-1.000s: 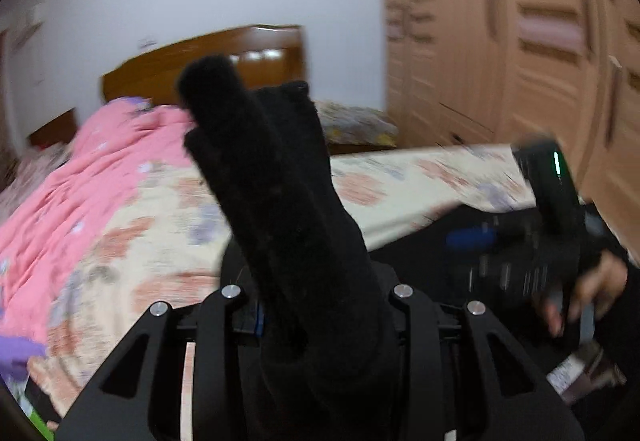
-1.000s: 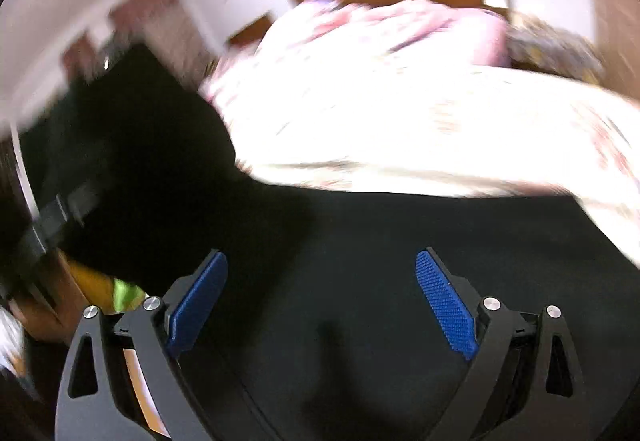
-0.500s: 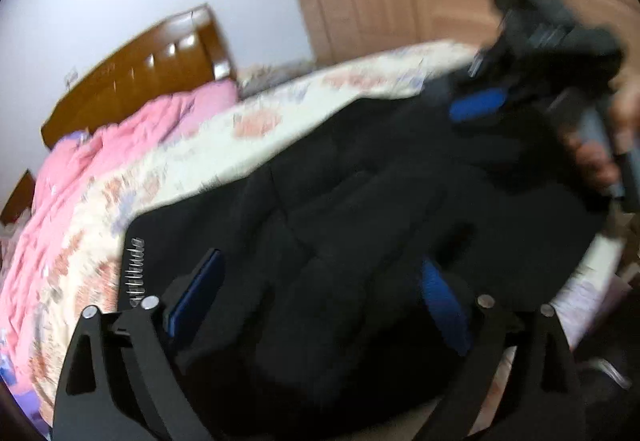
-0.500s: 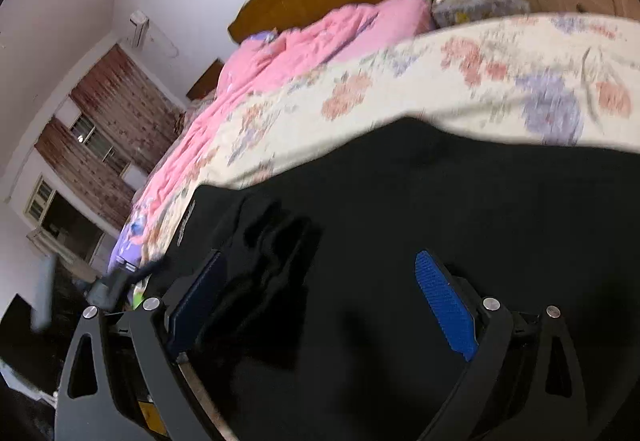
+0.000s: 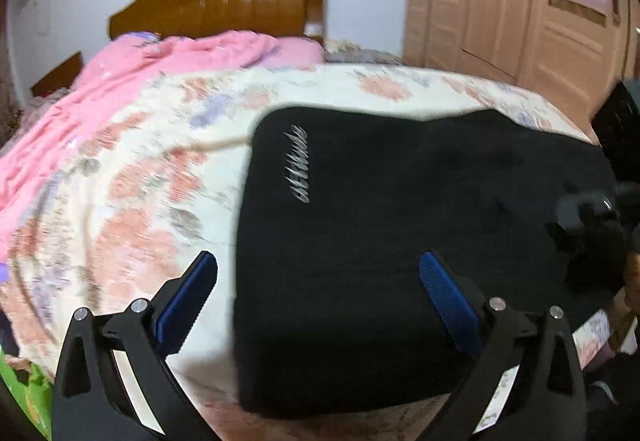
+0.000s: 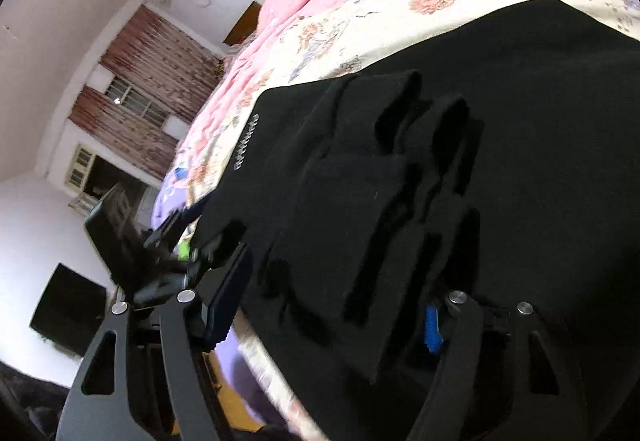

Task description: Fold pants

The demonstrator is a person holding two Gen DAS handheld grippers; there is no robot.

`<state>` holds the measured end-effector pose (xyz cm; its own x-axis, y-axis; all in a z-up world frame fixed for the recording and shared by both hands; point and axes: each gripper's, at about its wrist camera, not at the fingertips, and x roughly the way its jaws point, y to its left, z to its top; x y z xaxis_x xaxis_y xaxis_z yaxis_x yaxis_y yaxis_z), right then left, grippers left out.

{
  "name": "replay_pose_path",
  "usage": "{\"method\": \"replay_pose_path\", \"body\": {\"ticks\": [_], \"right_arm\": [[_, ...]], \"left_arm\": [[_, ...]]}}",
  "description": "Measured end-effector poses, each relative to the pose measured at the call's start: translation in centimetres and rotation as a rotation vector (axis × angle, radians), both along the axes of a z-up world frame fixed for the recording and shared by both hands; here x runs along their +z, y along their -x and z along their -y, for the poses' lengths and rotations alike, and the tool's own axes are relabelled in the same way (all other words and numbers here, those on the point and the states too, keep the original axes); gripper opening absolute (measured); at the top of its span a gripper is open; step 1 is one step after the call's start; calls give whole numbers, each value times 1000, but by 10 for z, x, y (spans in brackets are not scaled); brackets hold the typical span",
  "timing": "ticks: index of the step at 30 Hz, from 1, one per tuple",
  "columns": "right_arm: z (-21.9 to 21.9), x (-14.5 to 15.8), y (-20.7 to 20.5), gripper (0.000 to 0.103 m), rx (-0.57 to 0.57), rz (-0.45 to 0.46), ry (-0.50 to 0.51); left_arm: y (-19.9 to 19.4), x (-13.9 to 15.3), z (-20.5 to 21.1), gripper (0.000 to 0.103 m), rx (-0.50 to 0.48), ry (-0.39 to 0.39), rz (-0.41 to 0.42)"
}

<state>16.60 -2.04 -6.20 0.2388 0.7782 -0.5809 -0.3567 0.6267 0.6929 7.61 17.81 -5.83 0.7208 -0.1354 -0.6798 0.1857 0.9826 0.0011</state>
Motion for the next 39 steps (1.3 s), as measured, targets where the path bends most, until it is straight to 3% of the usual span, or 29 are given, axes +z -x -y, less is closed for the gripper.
{"method": "replay_pose_path", "body": {"ticks": [2,3,4,7,9,13,15,16,18,19,21,25,27,29,30,32,36,37,39], "right_arm": [[0,-2,-5,55,-44,-4,-16],[-1,-3,-6,32,-64,2,-6],[-1,0,-6,24,-75,19,-7],[-3,18,10,21,-90,120,15],[-1,34,22,20,-100,186,25],[19,55,42,20,-143,287,43],[32,46,46,20,-171,258,60],[42,30,44,20,-190,198,64],[57,-1,42,20,-223,98,51],[68,-13,45,18,-244,77,-22],[64,-3,47,18,-238,96,4],[62,16,56,18,-238,165,17],[66,13,57,18,-245,167,29],[70,-6,53,18,-247,112,28],[75,-12,53,18,-253,98,-7],[74,-7,52,23,-236,100,23],[81,21,61,71,-267,186,202],[86,35,67,72,-303,268,279],[80,52,71,72,-273,380,365]], "left_arm": [[-4,-1,1,101,-14,2,7],[-2,-1,-1,101,-14,12,12],[-2,-1,-5,101,-10,22,15],[3,12,0,101,-31,19,73],[16,25,8,101,-105,9,98],[35,25,33,101,-204,-124,99],[34,13,38,101,-203,-165,69],[29,5,38,101,-185,-173,46],[23,-2,33,102,-175,-116,25],[22,-2,30,102,-171,-81,29],[18,-1,29,102,-162,-66,11],[20,4,34,102,-178,-134,3],[25,9,41,102,-183,-172,23],[26,11,43,102,-189,-171,24],[22,10,42,102,-189,-167,17],[16,6,40,102,-180,-148,-3],[10,27,37,102,-154,-99,25],[8,34,36,102,-148,-85,34],[-10,50,32,102,-108,-26,37]]}}
